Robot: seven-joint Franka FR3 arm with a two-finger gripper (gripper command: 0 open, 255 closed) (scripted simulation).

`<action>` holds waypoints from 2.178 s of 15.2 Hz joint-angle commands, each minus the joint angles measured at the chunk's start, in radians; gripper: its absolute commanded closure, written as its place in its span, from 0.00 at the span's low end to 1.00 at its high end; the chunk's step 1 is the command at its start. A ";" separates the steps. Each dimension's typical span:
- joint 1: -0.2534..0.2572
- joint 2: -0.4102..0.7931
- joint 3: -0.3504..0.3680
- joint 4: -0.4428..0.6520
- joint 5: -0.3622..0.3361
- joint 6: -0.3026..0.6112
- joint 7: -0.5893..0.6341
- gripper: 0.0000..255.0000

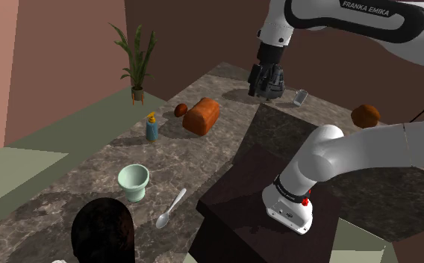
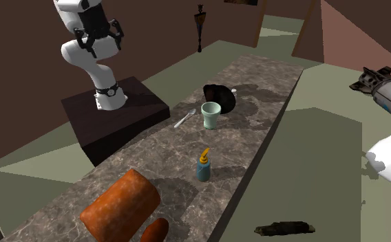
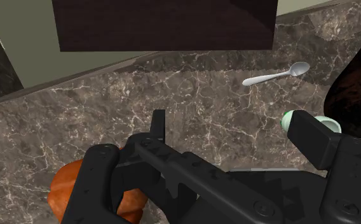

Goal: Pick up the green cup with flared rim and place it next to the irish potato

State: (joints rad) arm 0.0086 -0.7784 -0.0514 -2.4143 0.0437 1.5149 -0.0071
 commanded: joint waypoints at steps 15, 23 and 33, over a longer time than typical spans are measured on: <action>0.094 0.264 0.210 -0.130 0.164 0.440 0.209 0.00; 0.130 0.534 0.321 -0.076 0.192 0.687 0.329 0.00; 0.179 0.928 0.397 0.116 0.074 0.917 0.537 0.00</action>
State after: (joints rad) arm 0.1776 0.1010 0.3412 -2.3282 0.1393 2.4105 0.4992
